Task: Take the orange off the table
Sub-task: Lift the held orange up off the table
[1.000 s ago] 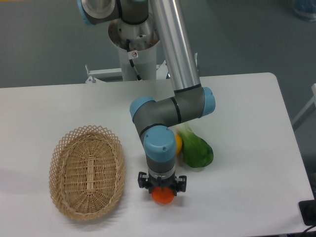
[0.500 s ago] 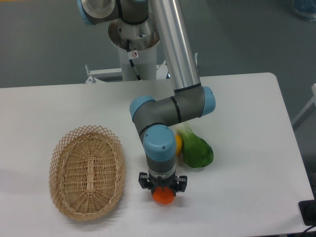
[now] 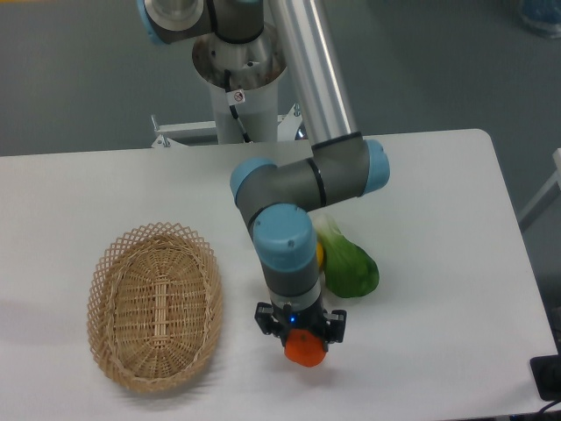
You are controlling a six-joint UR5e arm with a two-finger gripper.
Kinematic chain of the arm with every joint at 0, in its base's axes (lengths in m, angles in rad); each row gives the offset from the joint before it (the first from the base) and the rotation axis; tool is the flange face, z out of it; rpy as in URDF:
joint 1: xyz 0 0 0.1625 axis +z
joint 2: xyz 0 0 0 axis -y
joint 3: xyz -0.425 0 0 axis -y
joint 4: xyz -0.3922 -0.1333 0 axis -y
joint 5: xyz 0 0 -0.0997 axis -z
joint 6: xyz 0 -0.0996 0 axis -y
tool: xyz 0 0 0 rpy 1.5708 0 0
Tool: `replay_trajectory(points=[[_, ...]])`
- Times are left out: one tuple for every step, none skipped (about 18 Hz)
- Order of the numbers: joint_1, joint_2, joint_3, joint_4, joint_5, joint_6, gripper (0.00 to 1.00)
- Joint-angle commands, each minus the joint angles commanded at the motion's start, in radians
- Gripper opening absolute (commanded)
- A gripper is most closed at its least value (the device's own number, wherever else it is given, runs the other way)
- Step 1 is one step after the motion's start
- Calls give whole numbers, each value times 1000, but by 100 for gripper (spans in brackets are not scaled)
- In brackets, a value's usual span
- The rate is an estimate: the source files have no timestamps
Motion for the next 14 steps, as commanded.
replay_trajectory(points=[[6, 15, 6, -2, -11, 25, 68], [17, 40, 15, -2, -35, 46, 68], [29, 55, 21, -3, -46, 51, 68], [41, 63, 29, -6, -55, 57, 68], [49, 71, 38, -26, -61, 77, 68], [57, 89, 48, -69, -63, 129, 68], [58, 94, 54, -90, -63, 166, 68], [63, 100, 64, -121, -60, 190, 68], [74, 104, 71, -146, -60, 197, 68], [80, 115, 77, -164, -60, 207, 68], [89, 129, 92, -192, -61, 245, 68], [98, 135, 94, -199, -61, 247, 68], [100, 135, 95, -204, -63, 252, 68], [100, 137, 95, -204, -63, 253, 68]])
